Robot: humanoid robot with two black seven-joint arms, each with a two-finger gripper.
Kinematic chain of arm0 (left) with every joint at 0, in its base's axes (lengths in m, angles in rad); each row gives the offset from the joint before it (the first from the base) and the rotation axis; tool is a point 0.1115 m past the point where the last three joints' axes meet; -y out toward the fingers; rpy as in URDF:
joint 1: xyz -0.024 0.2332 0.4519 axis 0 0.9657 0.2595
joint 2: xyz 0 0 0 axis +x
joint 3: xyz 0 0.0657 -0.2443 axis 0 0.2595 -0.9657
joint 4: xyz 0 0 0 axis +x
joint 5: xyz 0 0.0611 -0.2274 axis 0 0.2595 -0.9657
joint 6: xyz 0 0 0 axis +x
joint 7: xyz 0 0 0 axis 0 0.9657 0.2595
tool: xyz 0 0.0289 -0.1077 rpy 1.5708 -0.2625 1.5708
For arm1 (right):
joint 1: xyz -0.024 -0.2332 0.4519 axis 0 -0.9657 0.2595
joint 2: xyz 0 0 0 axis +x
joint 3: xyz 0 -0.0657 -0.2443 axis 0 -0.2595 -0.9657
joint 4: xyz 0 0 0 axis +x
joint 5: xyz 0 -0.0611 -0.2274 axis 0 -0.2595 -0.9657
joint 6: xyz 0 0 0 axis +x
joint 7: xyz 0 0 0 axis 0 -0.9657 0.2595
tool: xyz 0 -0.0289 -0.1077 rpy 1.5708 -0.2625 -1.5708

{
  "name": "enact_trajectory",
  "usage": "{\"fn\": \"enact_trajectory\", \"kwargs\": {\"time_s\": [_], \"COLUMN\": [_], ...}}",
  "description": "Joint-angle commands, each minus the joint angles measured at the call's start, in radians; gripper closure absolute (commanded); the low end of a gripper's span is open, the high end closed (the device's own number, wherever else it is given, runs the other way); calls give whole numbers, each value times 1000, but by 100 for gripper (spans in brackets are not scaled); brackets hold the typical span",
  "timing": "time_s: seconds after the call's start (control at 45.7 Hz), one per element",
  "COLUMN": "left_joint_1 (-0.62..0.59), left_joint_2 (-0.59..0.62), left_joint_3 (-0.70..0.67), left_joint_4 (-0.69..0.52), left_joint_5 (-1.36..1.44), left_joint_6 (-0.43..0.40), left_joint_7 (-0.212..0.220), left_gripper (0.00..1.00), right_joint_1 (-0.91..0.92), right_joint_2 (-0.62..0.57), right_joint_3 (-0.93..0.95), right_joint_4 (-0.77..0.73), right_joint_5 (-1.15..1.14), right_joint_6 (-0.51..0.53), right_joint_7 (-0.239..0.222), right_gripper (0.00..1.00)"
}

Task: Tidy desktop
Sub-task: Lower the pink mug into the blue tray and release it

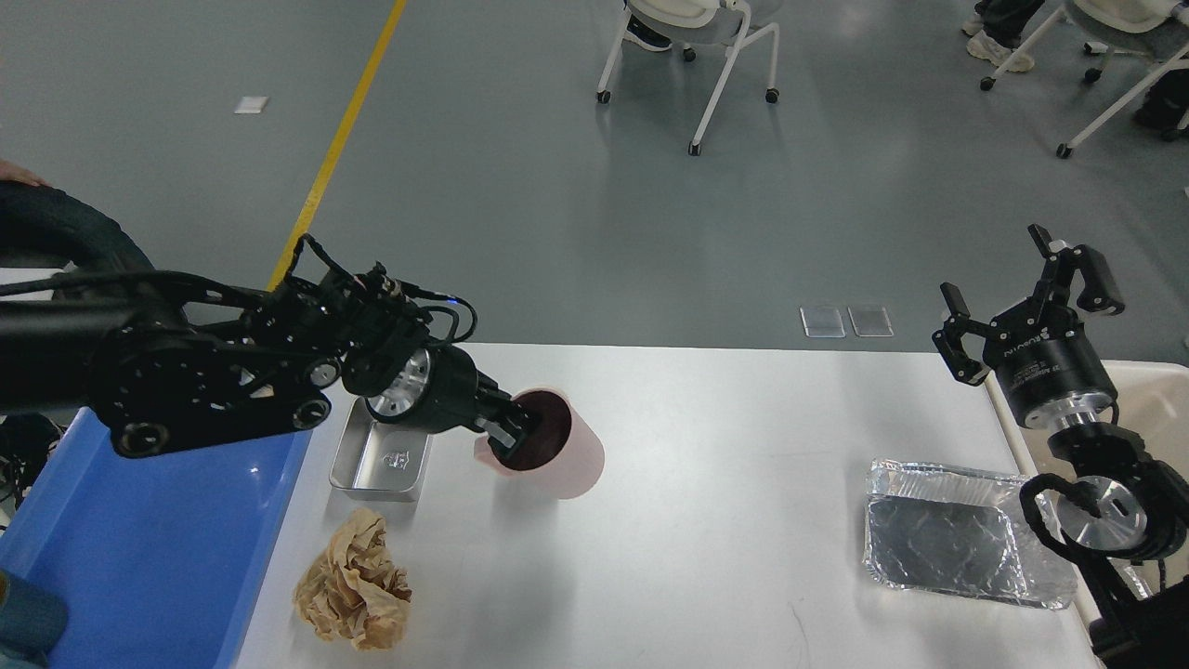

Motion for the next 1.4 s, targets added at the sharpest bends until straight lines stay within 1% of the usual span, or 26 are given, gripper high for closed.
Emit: {"fn": "enact_trajectory", "kwargs": {"time_s": [0.0,0.131,0.262,0.481,0.612,0.678,0.831,0.984,1.137,1.247,1.378], "left_joint_1": [-131,-214,-225,-191,-128,-76,54,191,339,405,500], "left_joint_2": [98,205,306,457,562,616,722,756,759,754,734], "left_joint_3": [-7,-33,-73,-53,-43,-46,-52,-47,-49,-46,-49], "left_joint_4": [-58,-107,-122,-119,-113,-111,-110,-85,-64,-58,-13], "left_joint_5": [-34,-35,-32,-25,-8,30,116,155,193,216,265], "left_joint_6": [-79,-161,-227,-238,-235,-229,-188,-103,-11,32,107], "left_joint_7": [-1,-1,4,13,11,11,5,-1,0,0,0], "left_gripper": [100,100,100,99,99,99,99,99,98,98,98], "right_joint_1": [-4,-4,-1,1,1,1,1,1,-1,-1,-4], "right_joint_2": [5,8,8,7,7,7,7,4,4,2,1], "right_joint_3": [0,-1,-3,-6,-8,-8,-9,-18,-20,-20,-20], "right_joint_4": [0,1,1,3,3,3,3,3,3,3,3], "right_joint_5": [0,0,2,2,2,2,2,0,2,0,0], "right_joint_6": [0,-1,-3,-9,-9,-9,-9,-9,-9,-9,-9], "right_joint_7": [0,0,0,0,0,0,0,0,0,0,0], "right_gripper": [0,0,0,0,0,0,0,0,0,0,0]}}
